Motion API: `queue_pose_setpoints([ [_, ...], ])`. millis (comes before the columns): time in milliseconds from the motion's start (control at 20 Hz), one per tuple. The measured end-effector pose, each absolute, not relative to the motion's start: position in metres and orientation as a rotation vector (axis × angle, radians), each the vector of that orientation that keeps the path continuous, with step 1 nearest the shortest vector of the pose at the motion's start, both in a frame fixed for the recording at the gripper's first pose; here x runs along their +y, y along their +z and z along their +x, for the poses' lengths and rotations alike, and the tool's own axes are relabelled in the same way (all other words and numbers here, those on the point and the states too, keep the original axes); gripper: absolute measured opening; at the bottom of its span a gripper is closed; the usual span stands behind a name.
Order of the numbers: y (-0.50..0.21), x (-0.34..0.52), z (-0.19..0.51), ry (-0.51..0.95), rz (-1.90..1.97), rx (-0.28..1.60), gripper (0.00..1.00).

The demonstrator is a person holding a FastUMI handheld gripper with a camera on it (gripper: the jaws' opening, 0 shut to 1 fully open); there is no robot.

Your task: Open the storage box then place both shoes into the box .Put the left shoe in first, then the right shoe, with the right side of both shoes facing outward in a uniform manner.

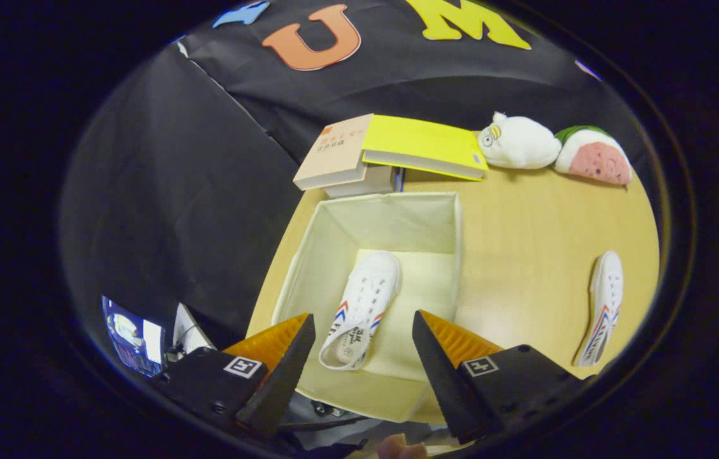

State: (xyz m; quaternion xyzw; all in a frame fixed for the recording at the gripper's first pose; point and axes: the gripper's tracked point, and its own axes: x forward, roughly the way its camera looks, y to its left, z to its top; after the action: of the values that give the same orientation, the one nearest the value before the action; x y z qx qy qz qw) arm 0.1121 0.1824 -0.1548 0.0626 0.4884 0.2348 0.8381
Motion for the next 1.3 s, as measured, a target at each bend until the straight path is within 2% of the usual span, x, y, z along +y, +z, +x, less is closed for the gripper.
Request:
queue_pose_setpoints([
  [150,-0.13,0.135,0.109,0.526,0.111,0.946,0.98],
  [350,-0.121,0.059,0.113,0.47,0.166,0.908,0.98],
  [700,-0.168,-0.063,0.121,0.328,0.263,1.03,0.98],
  [1100,-0.226,-0.159,0.13,0.234,0.094,1.112,0.99],
  [1300,-0.265,-0.186,0.129,0.198,0.075,1.226,0.97],
])
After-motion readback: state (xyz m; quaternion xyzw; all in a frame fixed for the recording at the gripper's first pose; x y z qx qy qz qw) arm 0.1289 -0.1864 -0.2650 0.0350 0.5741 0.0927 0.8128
